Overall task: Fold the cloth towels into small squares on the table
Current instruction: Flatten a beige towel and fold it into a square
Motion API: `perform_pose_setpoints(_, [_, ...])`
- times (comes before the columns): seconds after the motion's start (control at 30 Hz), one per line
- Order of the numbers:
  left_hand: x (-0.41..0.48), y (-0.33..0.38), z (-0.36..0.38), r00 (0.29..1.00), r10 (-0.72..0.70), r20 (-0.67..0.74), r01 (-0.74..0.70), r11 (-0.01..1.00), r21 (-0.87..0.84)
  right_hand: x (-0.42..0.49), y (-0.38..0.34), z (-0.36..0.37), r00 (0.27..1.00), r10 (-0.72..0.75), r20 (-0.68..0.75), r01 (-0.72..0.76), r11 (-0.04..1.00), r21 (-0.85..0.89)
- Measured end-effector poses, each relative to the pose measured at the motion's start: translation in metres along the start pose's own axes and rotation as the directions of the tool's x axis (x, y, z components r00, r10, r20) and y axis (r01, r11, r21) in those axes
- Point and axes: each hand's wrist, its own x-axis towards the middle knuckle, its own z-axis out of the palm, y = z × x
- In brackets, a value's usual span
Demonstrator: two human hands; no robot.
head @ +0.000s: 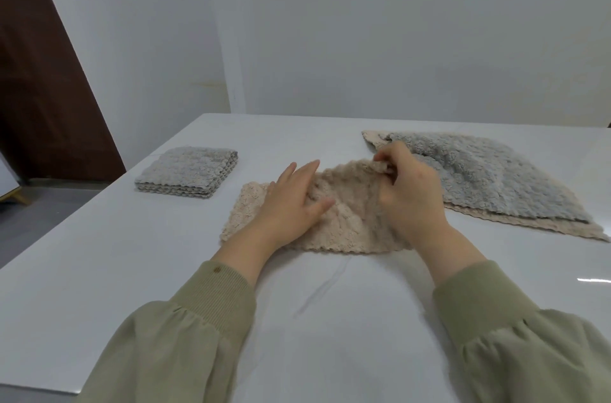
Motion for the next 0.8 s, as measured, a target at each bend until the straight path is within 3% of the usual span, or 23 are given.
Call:
perform_pose_setpoints(0.1, [-0.001, 0.006, -0.005, 0.996, 0.020, -0.083, -0.044, 0.952, -0.304, -0.001, -0.017, 0.004, 0.983, -0.182, -0.039, 0.183, 0.982, 0.034])
perform_pose_setpoints(0.17, [-0.001, 0.007, -0.006, 0.988, 0.050, -0.147, -0.095, 0.944, -0.316, -0.003, -0.023, 0.006, 0.967, -0.251, -0.050, 0.253, 0.966, 0.044])
perform_pose_setpoints(0.33, [0.002, 0.011, -0.010, 0.972, 0.001, -0.235, -0.067, 0.960, -0.273, -0.006, -0.027, 0.010, 0.945, -0.299, -0.131, 0.303, 0.953, 0.015])
perform_pose_setpoints(0.4, [0.001, 0.011, -0.010, 0.963, -0.014, -0.270, -0.059, 0.964, -0.260, -0.010, -0.024, 0.013, 0.971, -0.207, -0.122, 0.213, 0.977, 0.033])
perform_pose_setpoints(0.47, [0.001, 0.011, -0.012, 0.951, -0.028, -0.307, -0.051, 0.968, -0.246, -0.014, -0.022, 0.016, 0.999, 0.002, -0.047, 0.003, 0.994, 0.108])
perform_pose_setpoints(0.53, [0.001, 0.010, -0.014, 0.936, -0.036, -0.350, -0.039, 0.978, -0.203, -0.016, -0.024, 0.017, 0.971, 0.234, 0.041, -0.237, 0.950, 0.203])
perform_pose_setpoints(0.6, [0.001, 0.008, -0.016, 0.918, -0.046, -0.393, -0.019, 0.987, -0.161, -0.015, -0.024, 0.015, 0.872, 0.470, 0.136, -0.489, 0.823, 0.288])
perform_pose_setpoints(0.67, [0.001, 0.007, -0.017, 0.902, -0.048, -0.430, -0.014, 0.990, -0.140, -0.015, -0.018, 0.014, 0.728, 0.641, 0.245, -0.683, 0.643, 0.348])
perform_pose_setpoints(0.73, [0.001, 0.008, -0.018, 0.887, -0.049, -0.460, -0.012, 0.992, -0.128, -0.017, -0.013, 0.014, 0.608, 0.693, 0.387, -0.786, 0.455, 0.418])
perform_pose_setpoints(0.8, [0.002, 0.008, -0.019, 0.865, -0.071, -0.497, 0.001, 0.990, -0.140, -0.019, -0.013, 0.013, 0.541, 0.619, 0.570, -0.799, 0.166, 0.578])
